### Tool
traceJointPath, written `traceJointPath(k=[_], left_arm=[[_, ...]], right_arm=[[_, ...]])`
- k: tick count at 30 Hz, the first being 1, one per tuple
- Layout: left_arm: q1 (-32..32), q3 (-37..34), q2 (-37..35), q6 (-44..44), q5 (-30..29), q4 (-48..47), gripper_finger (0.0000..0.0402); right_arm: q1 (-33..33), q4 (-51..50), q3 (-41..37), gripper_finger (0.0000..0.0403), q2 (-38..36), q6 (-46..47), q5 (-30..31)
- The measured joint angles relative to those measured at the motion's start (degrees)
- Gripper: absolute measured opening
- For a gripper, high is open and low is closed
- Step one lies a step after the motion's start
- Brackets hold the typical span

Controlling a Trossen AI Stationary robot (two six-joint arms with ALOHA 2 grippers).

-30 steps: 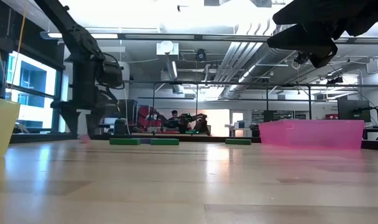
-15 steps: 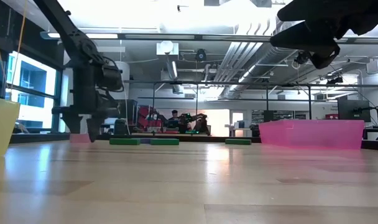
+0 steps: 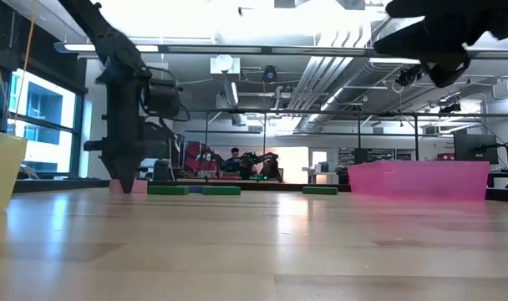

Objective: Sort blocks
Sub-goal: Put the pink block into the green bin

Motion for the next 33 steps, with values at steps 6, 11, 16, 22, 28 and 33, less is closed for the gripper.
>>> traceJointPath(k=[6, 11, 16, 22, 28, 33], left_arm=[[-11.69, 1.63, -3.48, -3.47, -1.84, -2.01, 0.0031], [-23.2, 3.08, -7.82, -7.94, -4.21, -0.54, 0.003], [-34.55, 3.33, -10.57, -6.39, -4.96, 9.87, 0.0035], [-46.58, 3.33, -7.42, 5.27, -4.99, 38.46, 0.0033], [-53.47, 3.35, -0.17, 14.22, -5.03, 67.36, 0.0033], [-55.87, 3.4, 5.54, 16.93, -5.18, 81.44, 0.0033]], right_arm=[[2.53, -1.09, 0.0, 0.0167, -2.51, -0.97, 5.26], [2.55, -4.81, 0.0, 0.0167, -5.07, -1.18, 5.34], [1.92, -5.65, 0.0, 0.0167, -4.83, -2.1, 5.15], [-0.28, -3.7, 0.0, 0.0167, -2.75, -3.89, 4.95], [-1.86, 7.25, 0.02, 0.0167, -0.66, -13.46, 4.32], [-3.3, 17.19, 0.06, 0.0167, -0.63, -21.8, 3.83]])
